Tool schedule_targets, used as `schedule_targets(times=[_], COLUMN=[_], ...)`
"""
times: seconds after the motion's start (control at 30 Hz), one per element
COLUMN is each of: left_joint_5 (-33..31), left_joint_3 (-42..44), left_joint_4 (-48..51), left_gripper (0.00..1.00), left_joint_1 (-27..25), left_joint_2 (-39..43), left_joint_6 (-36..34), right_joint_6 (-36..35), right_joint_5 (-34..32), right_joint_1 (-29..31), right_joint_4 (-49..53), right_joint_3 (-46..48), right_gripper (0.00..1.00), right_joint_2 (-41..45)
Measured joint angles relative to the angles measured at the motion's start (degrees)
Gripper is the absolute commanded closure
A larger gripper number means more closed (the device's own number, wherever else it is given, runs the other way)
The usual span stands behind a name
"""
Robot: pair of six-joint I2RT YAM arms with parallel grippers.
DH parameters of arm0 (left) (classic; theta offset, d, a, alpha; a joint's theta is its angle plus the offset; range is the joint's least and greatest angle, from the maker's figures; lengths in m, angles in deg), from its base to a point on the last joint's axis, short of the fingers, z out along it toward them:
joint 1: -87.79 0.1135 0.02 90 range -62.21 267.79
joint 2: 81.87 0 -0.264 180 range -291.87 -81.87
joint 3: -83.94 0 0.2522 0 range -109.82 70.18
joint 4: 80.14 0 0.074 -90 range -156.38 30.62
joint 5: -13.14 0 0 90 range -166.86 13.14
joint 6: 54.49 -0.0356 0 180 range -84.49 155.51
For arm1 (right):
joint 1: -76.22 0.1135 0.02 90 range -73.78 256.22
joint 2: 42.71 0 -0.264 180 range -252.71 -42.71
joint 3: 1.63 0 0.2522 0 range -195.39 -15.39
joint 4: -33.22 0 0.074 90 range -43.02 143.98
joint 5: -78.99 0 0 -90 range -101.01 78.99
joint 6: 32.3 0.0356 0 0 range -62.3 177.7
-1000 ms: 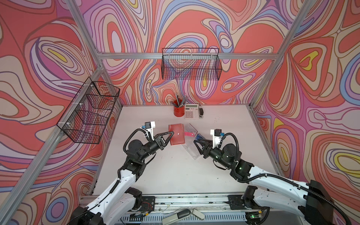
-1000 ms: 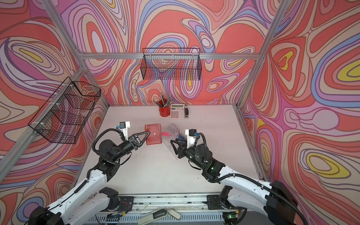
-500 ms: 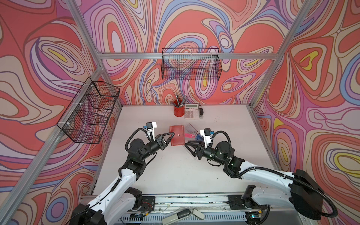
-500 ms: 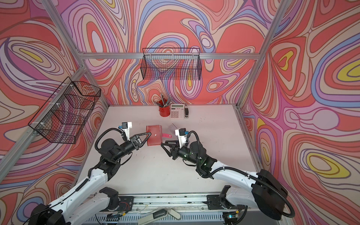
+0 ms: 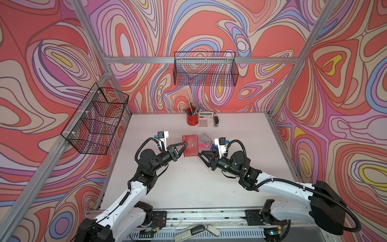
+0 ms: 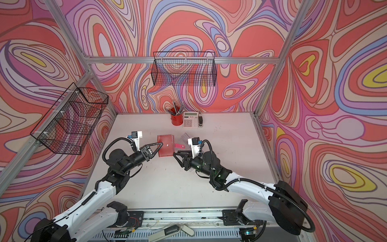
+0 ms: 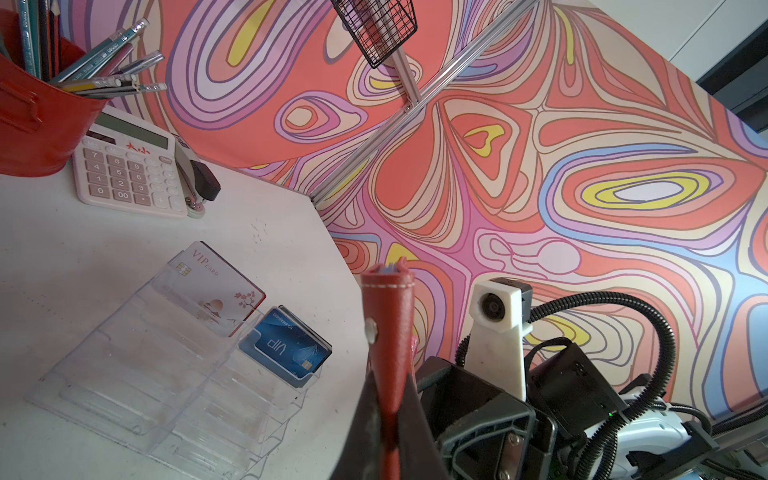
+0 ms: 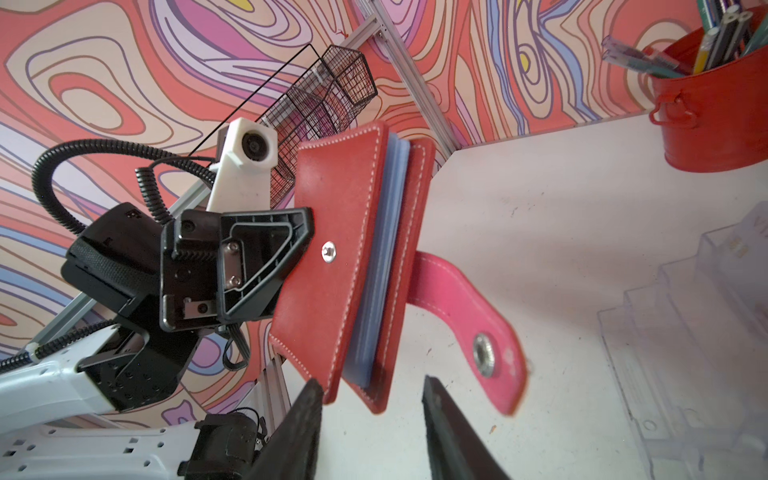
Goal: Put the credit cards into the card holder
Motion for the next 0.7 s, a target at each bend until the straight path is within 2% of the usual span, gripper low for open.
schedule_targets(times=[0.3,0.7], left_joint_5=[0.00,0.22], left_joint_3=[0.00,0.00], left_joint_4=[-0.02,-0.33], left_gripper=[1.00,1.00], left_joint_1=[0.00,0.00], left_joint_2=[0.00,-0.87], left_joint_6=[-0.02,0.02], right_joint_6=[-0.02,-0.04], right_joint_5=[-1.49,0.52], right_joint_1=[0.00,-0.02], right_joint_4=[1.31,1.62], right_joint_3=[0.00,-1.16], right_gripper=[0.58,0.56], right_joint_2=[-0.07,-2.38])
